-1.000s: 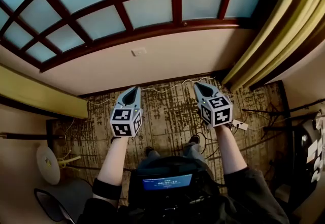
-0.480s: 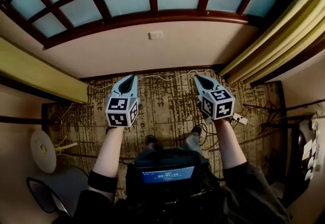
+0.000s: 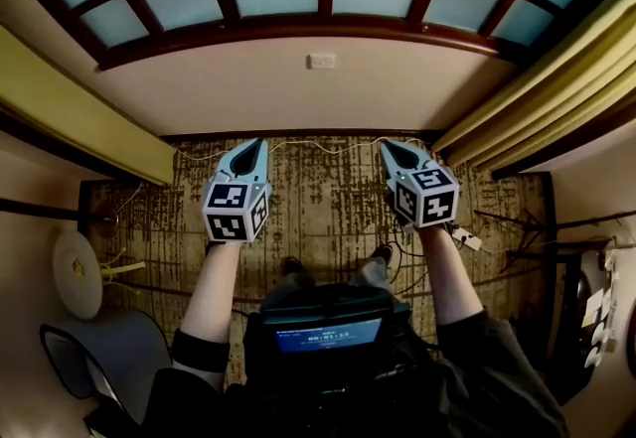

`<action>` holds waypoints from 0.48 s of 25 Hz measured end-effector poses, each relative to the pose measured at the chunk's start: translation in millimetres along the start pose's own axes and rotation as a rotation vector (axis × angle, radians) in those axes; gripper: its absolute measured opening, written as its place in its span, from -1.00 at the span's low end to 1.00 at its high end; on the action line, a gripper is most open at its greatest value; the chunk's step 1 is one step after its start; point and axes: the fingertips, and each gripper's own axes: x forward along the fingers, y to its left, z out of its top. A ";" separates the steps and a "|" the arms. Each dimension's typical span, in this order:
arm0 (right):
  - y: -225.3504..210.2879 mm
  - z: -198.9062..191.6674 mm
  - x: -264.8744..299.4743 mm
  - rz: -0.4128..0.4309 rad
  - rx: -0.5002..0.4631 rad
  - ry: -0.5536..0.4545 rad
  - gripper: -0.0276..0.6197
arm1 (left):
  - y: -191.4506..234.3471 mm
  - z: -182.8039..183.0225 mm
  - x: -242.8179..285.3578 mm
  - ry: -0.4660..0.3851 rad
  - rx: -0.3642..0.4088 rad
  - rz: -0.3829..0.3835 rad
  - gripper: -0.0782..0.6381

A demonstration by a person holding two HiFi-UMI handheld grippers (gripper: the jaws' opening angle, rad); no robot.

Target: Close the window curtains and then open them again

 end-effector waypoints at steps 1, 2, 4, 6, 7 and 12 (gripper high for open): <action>-1.4 -0.6 -1.0 0.000 0.003 0.000 -0.88 | -1.0 0.2 -0.2 0.001 0.001 -0.001 -0.82; -3.3 -1.2 -2.4 -0.001 0.006 0.000 -0.89 | -2.4 0.6 0.0 0.002 0.003 -0.002 -0.82; -8.1 -2.6 -5.7 -0.005 0.014 -0.002 -0.89 | -6.6 0.9 1.4 0.005 0.007 -0.008 -0.82; -13.3 -4.4 -9.2 -0.011 0.019 -0.004 -0.89 | -11.9 0.5 4.1 0.010 0.011 -0.015 -0.82; -16.1 -5.2 -10.9 -0.014 0.020 -0.004 -0.89 | -14.6 0.3 5.9 0.012 0.013 -0.019 -0.82; -29.8 -4.7 -19.4 -0.029 0.019 -0.006 -0.88 | -26.5 2.5 13.5 0.018 0.021 -0.033 -0.82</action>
